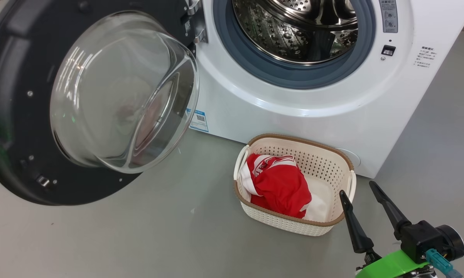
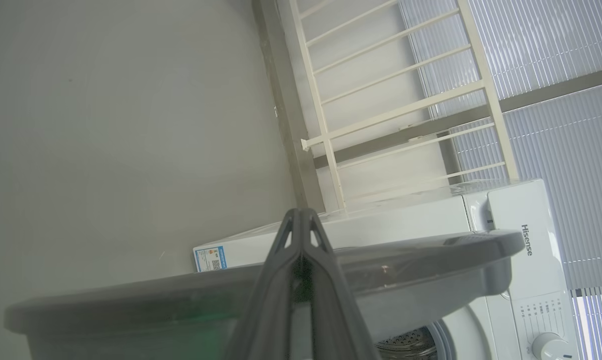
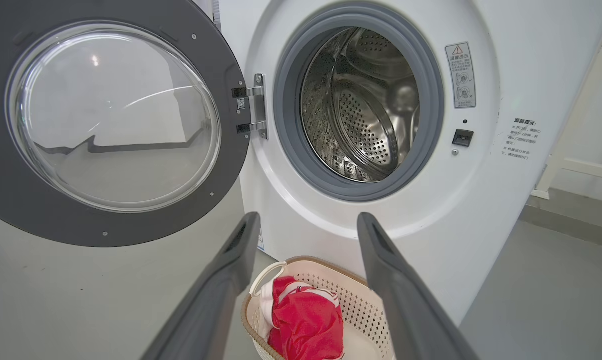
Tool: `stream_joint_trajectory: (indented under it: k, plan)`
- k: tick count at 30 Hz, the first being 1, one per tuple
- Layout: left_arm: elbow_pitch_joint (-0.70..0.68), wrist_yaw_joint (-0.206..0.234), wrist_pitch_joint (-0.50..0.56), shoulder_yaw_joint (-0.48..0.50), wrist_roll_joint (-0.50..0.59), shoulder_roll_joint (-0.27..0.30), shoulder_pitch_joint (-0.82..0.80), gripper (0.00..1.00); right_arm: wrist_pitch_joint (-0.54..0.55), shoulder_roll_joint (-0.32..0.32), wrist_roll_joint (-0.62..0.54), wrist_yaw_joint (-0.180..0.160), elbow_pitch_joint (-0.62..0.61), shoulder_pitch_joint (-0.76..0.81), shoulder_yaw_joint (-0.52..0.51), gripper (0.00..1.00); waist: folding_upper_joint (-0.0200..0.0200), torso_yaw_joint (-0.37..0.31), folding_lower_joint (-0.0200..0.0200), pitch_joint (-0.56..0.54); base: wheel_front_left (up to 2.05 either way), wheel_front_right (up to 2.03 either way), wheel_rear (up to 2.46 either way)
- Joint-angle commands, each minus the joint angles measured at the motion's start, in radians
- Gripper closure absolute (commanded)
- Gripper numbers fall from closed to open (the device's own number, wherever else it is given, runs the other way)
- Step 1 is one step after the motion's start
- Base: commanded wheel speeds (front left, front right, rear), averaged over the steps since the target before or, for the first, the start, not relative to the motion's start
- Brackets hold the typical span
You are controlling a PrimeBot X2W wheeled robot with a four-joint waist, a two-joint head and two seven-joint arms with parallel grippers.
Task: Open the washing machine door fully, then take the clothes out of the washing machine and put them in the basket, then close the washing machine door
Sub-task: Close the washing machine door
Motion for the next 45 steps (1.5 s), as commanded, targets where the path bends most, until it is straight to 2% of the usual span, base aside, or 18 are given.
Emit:
stream_joint_trajectory:
  k: [1, 17, 29, 36, 45]
  plan:
    - [-0.012, -0.015, 0.024, 0.003, -0.016, 0.041, -0.021, 1.0, -0.004, -0.01, -0.01, 0.005, -0.028, -0.03, 0.023, 0.0, 0.0, 0.002, 0.0, 0.0, 0.0, 0.0, 0.0]
    - [-0.008, -0.077, 0.151, 0.009, -0.073, -0.003, 0.008, 1.0, -0.016, -0.01, 0.003, 0.005, -0.025, -0.034, 0.026, 0.0, 0.0, 0.019, 0.0, 0.013, 0.0, 0.0, 0.0]
    - [-0.13, -0.108, 0.245, 0.018, -0.128, -0.078, 0.09, 1.0, -0.035, -0.01, 0.029, 0.005, 0.0, -0.033, 0.025, 0.0, 0.0, 0.039, 0.0, 0.003, 0.0, 0.0, 0.0]
    - [-0.269, -0.082, 0.301, 0.03, -0.163, -0.14, 0.166, 1.0, -0.043, -0.01, 0.044, 0.005, 0.016, -0.035, 0.03, 0.0, 0.0, 0.04, 0.0, -0.006, 0.0, 0.0, 0.0]
    - [-0.554, -0.003, 0.377, 0.023, -0.208, -0.228, 0.319, 1.0, -0.049, -0.01, 0.06, 0.005, 0.029, -0.032, 0.033, 0.0, 0.0, 0.02, 0.0, -0.02, 0.0, 0.0, 0.0]
